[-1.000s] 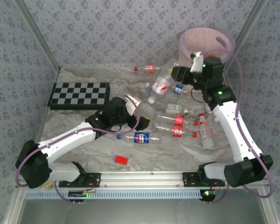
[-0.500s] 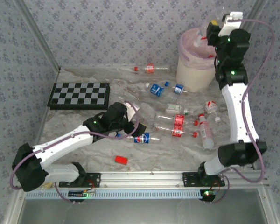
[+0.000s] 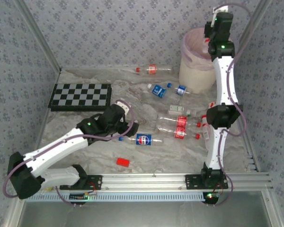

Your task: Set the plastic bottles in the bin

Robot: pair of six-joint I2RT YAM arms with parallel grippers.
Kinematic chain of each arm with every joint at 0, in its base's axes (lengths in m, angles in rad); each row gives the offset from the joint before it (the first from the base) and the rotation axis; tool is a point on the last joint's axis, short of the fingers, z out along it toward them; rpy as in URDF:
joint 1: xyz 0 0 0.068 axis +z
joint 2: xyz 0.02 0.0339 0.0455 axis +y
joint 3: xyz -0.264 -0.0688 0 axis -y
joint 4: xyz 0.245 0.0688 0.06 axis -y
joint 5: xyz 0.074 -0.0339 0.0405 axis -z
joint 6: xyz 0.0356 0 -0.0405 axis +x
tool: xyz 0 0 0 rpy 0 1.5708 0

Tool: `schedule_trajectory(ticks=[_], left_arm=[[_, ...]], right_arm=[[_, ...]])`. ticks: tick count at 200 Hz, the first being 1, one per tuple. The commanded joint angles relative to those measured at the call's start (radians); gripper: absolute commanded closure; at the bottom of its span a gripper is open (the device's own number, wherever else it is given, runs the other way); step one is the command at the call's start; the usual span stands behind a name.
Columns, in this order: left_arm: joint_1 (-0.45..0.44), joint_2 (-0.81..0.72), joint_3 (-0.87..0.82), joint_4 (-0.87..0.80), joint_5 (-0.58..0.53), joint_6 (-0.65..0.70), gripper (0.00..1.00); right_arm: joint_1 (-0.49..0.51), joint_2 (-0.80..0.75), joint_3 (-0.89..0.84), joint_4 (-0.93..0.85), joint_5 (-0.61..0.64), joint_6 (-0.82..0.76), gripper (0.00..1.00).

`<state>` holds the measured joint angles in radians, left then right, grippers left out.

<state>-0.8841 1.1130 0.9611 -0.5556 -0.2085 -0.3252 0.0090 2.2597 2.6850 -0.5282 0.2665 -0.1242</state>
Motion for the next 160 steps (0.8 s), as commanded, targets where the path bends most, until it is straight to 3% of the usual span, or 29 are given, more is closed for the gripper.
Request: schedule_trajectory(ticks=[1,37,65,76,98,110,138,160], left_arm=[[-0.007,-0.101,-0.029,-0.09,-0.026,-0.066,0.0],[-0.008,-0.205,-0.114,-0.045,-0.006,-0.108,0.0],[-0.007,-0.214,-0.091,-0.078,0.008,-0.086,0.0],[-0.007,-0.206,-0.069,-0.115,0.0,-0.091,0.0],[-0.009,-0.196,-0.044,-0.177,0.01,-0.111,0.0],[-0.01,-0.196,-0.045,-0.185,0.018,-0.124,0.0],[-0.019,-0.187,-0.059,-0.181,0.043,-0.115,0.0],[-0.049,-0.146,-0.063,-0.163,0.059,-0.028,0.0]], right_arm=[[0.001,0.044,0.029,-0.069,0.031,0.004,0.6],[-0.007,0.114,0.027,-0.119,-0.004,0.045,0.63],[-0.011,0.146,0.027,-0.142,-0.017,0.078,0.6],[-0.015,0.15,0.027,-0.151,-0.019,0.091,0.54],[-0.02,0.142,0.028,-0.159,-0.023,0.1,0.25],[-0.021,0.13,0.031,-0.158,-0.02,0.093,0.16],[-0.027,0.08,0.047,-0.159,-0.003,0.065,0.06],[-0.033,0.006,0.044,-0.161,0.005,0.081,0.01]])
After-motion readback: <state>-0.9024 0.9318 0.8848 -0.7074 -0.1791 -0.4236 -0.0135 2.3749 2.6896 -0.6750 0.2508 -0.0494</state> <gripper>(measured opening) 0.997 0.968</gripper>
